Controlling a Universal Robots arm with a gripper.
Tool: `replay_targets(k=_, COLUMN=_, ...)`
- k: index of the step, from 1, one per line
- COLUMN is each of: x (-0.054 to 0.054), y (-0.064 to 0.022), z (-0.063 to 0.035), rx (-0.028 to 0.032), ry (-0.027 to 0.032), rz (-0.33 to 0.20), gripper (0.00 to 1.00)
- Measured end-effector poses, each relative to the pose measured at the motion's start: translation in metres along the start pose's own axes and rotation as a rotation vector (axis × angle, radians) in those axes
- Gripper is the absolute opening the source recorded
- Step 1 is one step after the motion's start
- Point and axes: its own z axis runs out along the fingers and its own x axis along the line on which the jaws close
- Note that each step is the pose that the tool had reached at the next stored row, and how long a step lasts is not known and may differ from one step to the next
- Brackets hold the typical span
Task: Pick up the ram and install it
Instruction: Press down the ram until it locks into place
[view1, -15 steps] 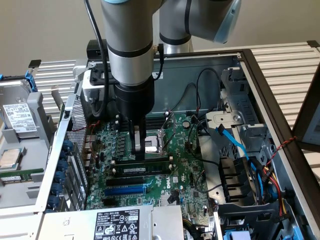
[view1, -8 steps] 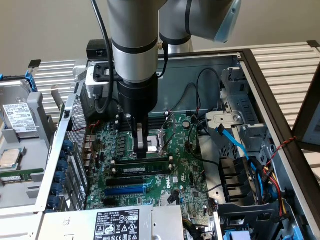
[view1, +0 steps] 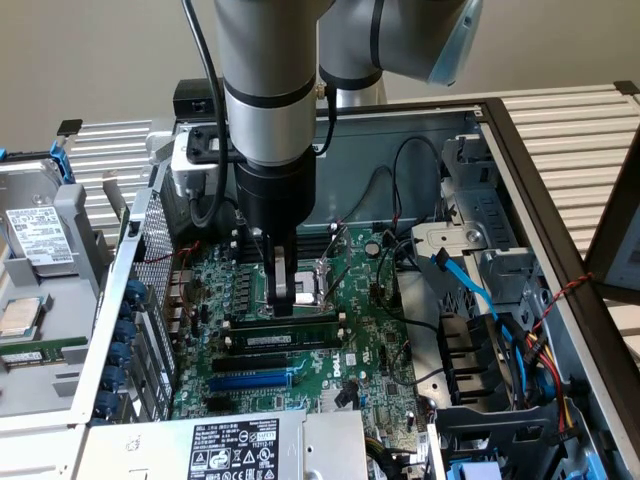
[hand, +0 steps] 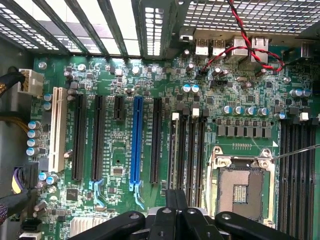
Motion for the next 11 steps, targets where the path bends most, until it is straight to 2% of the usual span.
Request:
replay_targets(k=4, x=0.0000, y=0.0000, z=0.0000, rx=0.0000, ry=-0.0029, rz=0.000, gripper=0.11)
replay_targets(k=11, x=0.0000, y=0.0000, z=0.0000, rx=0.0000, ry=-0.0032, rz=0.000, gripper=0.11)
